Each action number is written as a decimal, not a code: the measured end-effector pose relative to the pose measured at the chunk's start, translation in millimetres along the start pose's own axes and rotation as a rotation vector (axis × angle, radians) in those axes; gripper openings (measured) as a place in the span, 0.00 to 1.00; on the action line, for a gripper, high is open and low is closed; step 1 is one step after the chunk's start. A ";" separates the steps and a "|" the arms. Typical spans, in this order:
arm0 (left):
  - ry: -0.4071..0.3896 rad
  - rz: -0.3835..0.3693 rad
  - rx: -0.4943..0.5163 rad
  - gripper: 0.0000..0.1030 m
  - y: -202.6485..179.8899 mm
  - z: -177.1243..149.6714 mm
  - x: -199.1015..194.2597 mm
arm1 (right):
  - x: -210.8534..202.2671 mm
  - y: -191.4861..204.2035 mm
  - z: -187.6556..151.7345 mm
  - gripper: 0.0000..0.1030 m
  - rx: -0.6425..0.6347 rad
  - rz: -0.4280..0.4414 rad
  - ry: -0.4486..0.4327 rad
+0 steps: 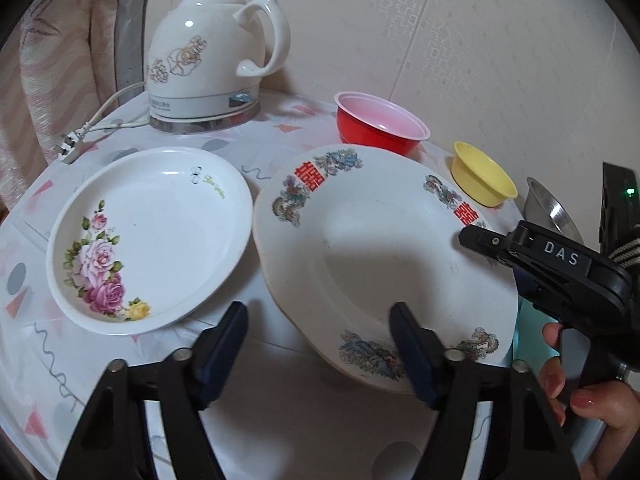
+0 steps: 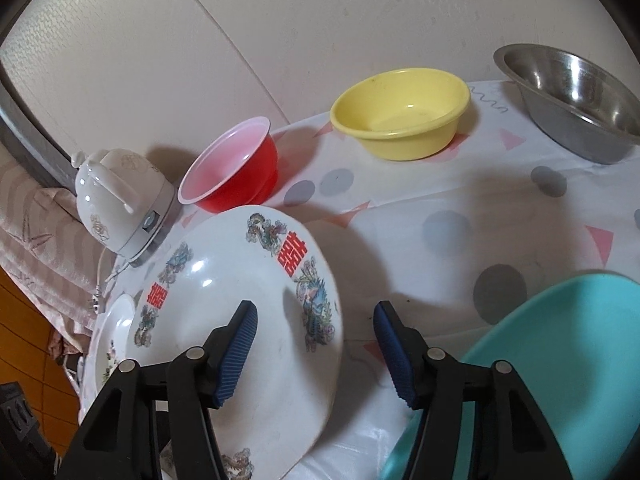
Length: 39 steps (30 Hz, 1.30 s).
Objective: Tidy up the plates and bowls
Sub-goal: 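Close both grippers on the rim of the large red-character white plate, then lift the white plate with both grippers and carry it over the teal plate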
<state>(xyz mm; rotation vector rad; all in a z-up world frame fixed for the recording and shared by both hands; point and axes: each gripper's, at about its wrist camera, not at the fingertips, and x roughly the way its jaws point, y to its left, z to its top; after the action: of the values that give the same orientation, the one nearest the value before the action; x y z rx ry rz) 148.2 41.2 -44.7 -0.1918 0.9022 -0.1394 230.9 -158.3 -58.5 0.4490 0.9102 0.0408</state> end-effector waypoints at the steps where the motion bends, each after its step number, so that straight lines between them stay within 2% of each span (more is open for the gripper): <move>1: 0.005 0.000 0.001 0.66 -0.5 0.2 2.5 | 0.7 0.6 0.0 0.56 -0.004 -0.004 -0.002; 7: -0.006 0.004 0.013 0.59 -3.7 -0.5 5.6 | 3.4 5.5 -1.7 0.46 -0.048 -0.028 -0.010; 9: -0.016 0.009 0.022 0.59 -5.5 -1.2 5.8 | 4.0 6.5 -2.5 0.39 -0.061 -0.037 -0.011; 10: -0.024 0.008 0.024 0.59 -6.2 -2.2 6.2 | 5.0 7.0 -3.3 0.32 -0.068 -0.031 -0.005; 11: -0.029 0.003 0.023 0.59 -5.7 -2.8 6.2 | 6.1 8.0 -3.8 0.30 -0.071 -0.027 -0.003; 14: -0.056 -0.001 0.030 0.60 -7.5 -6.0 6.4 | 6.2 10.1 -5.3 0.29 -0.087 -0.033 -0.007; 18: -0.067 -0.006 0.070 0.48 -15.7 -7.0 5.4 | 5.2 8.8 -5.4 0.27 -0.083 -0.029 -0.012; 34: -0.096 0.034 0.087 0.47 -18.3 -13.5 1.6 | -1.7 13.0 -13.1 0.26 -0.120 -0.053 -0.013; 39: -0.136 0.033 0.106 0.47 -21.1 -17.0 -5.9 | -11.5 12.7 -20.3 0.26 -0.144 -0.061 -0.019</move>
<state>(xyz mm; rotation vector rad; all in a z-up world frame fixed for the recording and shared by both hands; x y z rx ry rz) 130.3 20.0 -45.8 -0.0867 0.7603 -0.1415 210.1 -142.0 -55.5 0.2877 0.8951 0.0460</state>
